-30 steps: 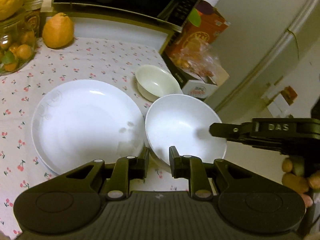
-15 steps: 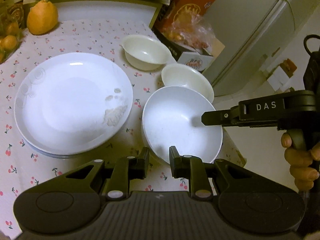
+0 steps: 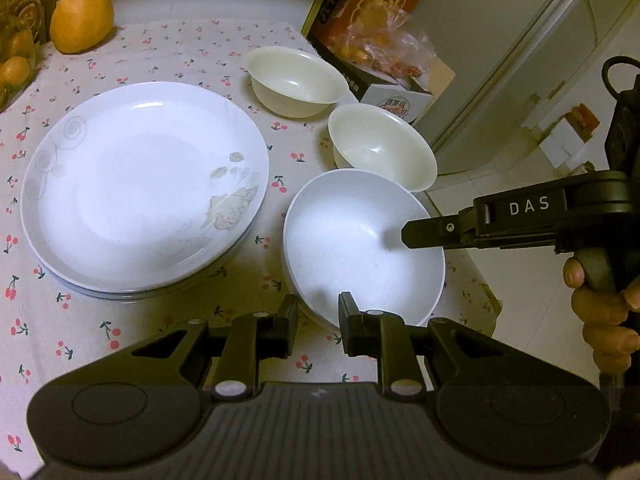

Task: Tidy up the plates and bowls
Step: 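Lower the white bowl onto the table beside the plates and open both grippers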

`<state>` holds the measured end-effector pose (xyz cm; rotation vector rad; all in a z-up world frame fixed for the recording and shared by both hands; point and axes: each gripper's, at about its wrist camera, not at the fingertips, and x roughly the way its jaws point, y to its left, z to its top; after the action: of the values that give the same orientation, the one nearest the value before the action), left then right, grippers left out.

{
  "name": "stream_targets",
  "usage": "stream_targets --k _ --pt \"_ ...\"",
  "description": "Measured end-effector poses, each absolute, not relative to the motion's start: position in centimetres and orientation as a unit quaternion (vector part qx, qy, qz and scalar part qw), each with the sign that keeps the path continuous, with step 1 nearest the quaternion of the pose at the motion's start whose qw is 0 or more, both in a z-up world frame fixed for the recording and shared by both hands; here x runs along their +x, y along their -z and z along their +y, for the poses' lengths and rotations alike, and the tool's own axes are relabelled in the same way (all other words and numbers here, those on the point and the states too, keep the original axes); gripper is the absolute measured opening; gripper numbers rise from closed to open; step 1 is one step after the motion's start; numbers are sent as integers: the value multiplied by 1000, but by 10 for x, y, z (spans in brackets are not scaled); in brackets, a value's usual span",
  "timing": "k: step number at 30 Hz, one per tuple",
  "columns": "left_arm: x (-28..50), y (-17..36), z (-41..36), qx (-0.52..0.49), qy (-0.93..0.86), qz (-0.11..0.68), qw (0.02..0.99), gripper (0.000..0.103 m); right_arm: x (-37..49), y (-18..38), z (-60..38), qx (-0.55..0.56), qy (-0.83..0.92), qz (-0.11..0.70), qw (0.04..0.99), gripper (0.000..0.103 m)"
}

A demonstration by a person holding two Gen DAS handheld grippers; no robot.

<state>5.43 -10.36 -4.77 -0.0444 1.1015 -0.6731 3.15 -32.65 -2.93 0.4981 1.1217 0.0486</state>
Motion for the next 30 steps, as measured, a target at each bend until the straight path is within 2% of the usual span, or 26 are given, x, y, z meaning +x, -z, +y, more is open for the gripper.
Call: stream_targets --k 8,19,22,23,25,27,30 --pt "56 47 -106 -20 314 512 799 19 32 32 -328 241 -22 530 813 20" --pt "55 44 -108 -12 318 508 800 26 31 30 -330 243 -26 526 814 20" --pt "54 42 -109 -5 322 506 800 34 31 30 -331 246 -27 528 813 21" --pt "54 41 -109 -4 323 506 800 35 32 30 -331 247 -27 528 812 25" --pt "53 40 -110 0 324 505 800 39 32 29 -331 250 -28 528 811 28" --pt "51 37 -112 4 325 501 802 52 32 28 -331 251 -30 527 812 28" --pt "49 33 -113 11 332 494 803 63 31 27 -332 253 -32 526 811 30"
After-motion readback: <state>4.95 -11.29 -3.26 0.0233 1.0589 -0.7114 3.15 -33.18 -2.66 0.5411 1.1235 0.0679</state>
